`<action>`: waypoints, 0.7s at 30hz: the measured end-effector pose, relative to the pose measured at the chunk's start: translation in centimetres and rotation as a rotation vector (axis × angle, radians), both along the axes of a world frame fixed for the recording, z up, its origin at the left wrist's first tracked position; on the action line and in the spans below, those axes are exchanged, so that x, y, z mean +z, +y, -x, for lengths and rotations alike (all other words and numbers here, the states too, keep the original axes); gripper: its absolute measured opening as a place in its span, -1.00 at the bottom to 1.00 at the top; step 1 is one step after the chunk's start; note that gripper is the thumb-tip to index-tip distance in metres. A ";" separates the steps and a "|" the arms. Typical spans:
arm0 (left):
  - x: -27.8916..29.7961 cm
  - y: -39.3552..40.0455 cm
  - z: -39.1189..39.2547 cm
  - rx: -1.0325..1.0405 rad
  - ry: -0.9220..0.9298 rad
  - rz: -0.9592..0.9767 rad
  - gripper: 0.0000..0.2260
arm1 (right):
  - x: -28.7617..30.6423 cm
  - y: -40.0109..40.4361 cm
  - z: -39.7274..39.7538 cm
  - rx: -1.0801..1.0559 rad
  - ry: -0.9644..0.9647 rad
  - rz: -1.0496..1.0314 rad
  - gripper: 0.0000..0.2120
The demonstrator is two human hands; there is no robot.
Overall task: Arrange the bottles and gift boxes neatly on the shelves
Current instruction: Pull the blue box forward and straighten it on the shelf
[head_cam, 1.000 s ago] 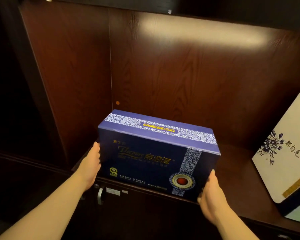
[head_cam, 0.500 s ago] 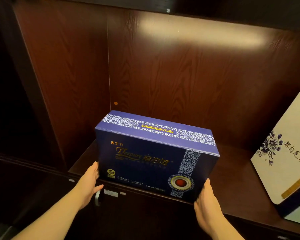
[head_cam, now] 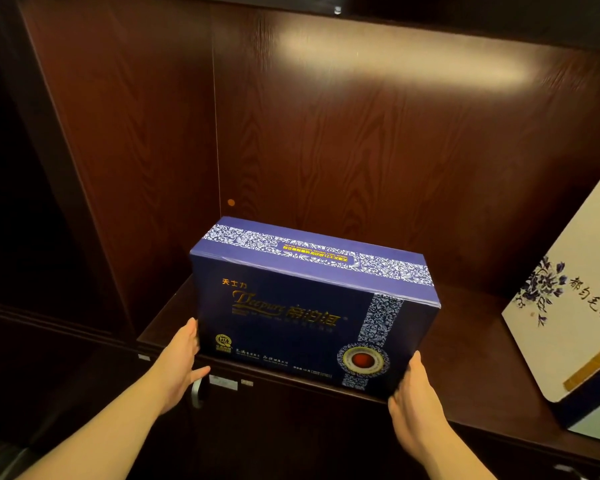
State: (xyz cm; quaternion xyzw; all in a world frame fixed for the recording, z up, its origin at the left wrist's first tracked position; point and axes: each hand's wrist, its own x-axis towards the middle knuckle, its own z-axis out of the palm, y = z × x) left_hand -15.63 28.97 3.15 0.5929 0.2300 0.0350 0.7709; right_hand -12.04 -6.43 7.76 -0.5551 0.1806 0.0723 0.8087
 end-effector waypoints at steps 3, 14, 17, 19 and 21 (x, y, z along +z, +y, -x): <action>-0.2 0.1 0.0 -0.008 0.004 -0.003 -0.46 | 0.9 -0.4 -1.4 0.062 0.102 0.045 -0.41; 6.4 -0.4 -2.0 0.104 -0.122 -0.141 -0.73 | 2.4 -0.8 -3.0 0.114 -0.026 0.085 -0.39; 7.0 -1.2 -2.1 0.119 -0.158 -0.142 -0.74 | 2.3 -0.5 -2.7 0.132 -0.070 0.089 -0.39; 6.8 -1.3 -2.1 0.119 -0.167 -0.126 -0.77 | 2.2 -0.5 -2.6 0.123 -0.058 0.087 -0.37; 6.7 -1.1 -2.2 0.124 -0.166 -0.118 -0.70 | 1.9 -0.6 -2.6 0.118 -0.048 0.070 -0.36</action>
